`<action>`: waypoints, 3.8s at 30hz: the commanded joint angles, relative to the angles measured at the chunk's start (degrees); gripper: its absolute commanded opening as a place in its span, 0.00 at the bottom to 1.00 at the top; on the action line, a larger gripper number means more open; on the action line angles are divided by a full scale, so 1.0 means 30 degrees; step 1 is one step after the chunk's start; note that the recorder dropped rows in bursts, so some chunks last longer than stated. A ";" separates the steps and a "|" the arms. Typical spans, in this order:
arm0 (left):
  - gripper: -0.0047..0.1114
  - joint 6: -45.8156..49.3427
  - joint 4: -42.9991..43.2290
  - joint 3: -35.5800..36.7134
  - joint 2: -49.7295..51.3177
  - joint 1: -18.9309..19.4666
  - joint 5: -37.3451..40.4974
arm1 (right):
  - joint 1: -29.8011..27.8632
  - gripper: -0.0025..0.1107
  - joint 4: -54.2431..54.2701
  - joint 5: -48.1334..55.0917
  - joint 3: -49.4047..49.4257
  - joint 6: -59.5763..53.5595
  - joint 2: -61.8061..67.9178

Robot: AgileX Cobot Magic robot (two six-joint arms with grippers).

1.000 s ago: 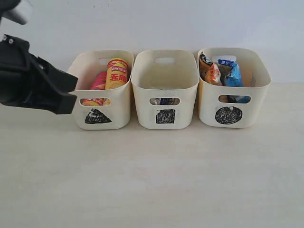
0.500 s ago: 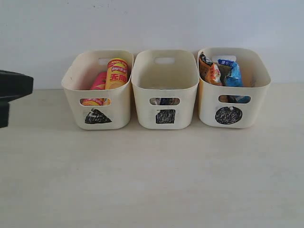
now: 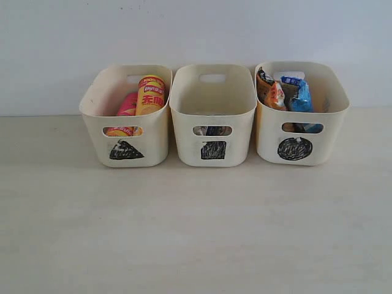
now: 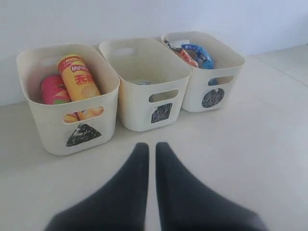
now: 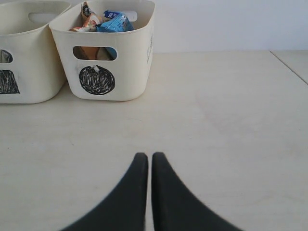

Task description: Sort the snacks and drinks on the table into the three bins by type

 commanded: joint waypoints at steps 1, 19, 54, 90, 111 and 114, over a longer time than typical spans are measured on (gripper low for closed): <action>0.07 -0.0612 -0.0225 0.0854 -0.2397 0.0035 -0.0133 | -0.0020 0.02 -0.0154 -0.0151 0.0070 0.0000 -0.0106; 0.07 -0.1549 -0.1005 0.3877 -0.8522 0.0035 -0.0626 | -0.0020 0.02 -0.0154 -0.0151 0.0070 0.0000 -0.0106; 0.07 0.6151 -0.5207 0.7445 -0.9757 0.7651 -0.1082 | -0.0020 0.02 -0.0154 -0.0151 0.0070 0.0000 -0.0106; 0.07 0.6151 -0.4611 1.0398 -0.9757 1.2347 -0.2000 | -0.0020 0.02 -0.0154 -0.0067 0.0070 0.0000 -0.0106; 0.07 0.6151 -0.4611 1.0398 -0.9757 1.2347 -0.2000 | -0.0020 0.02 -0.0154 -0.0067 0.0070 0.0000 -0.0106; 0.07 0.6151 -0.4611 1.0398 -0.9757 1.2347 -0.2000 | -0.0020 0.02 -0.0154 -0.0067 0.0070 0.0000 -0.0106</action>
